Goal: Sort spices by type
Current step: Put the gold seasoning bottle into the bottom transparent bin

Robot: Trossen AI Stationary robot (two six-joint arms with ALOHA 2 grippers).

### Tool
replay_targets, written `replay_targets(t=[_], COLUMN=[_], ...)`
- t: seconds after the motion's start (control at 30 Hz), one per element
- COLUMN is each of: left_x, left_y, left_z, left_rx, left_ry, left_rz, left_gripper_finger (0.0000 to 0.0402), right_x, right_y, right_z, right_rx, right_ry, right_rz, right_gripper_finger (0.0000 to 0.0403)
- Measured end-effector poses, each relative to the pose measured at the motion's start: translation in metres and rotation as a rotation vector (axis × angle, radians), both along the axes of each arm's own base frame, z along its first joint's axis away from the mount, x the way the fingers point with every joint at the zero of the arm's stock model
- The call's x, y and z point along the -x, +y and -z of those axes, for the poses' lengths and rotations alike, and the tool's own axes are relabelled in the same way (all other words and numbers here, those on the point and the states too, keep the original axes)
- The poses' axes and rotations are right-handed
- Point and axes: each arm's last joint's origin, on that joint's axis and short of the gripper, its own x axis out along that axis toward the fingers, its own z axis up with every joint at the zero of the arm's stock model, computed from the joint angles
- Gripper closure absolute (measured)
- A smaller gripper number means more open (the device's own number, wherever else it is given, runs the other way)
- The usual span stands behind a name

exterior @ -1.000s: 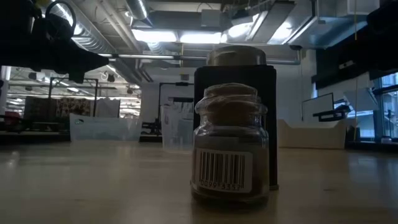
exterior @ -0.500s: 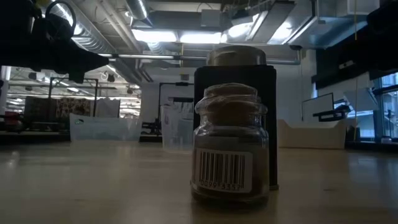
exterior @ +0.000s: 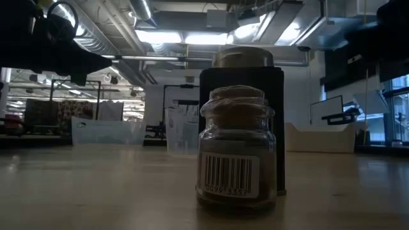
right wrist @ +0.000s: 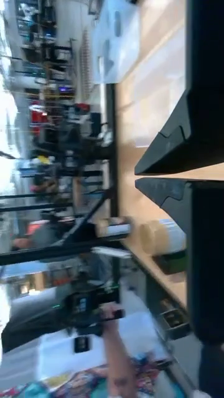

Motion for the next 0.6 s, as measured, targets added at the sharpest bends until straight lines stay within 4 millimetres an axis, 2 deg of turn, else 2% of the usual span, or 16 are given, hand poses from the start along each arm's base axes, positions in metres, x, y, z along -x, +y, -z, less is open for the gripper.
replay_targets(t=[0.13,0.33,0.47,0.6], left_x=[0.0,0.0,0.001,0.001], left_y=[0.0,0.0,0.0,0.0], left_z=[-0.005,-0.008,-0.01,-0.01], left_rx=[0.02,0.15,0.132,0.118], left_ry=[-0.058,-0.126,-0.136,-0.132], left_rz=[0.0,0.008,0.008,0.008], left_gripper_finger=[0.0398,0.0398,0.0398,0.0398], right_x=[0.0,-0.008,-0.017,-0.032], right_y=[-0.002,-0.001,0.002,0.005], right_z=[-0.004,-0.007,-0.008,-0.023], right_rx=[-0.022,-0.063,-0.056,-0.036], right_ry=[-0.036,-0.044,-0.019,0.043], right_rz=[0.063,0.103,0.112,0.157], right_gripper_finger=[0.0382,0.0382,0.0382,0.0382])
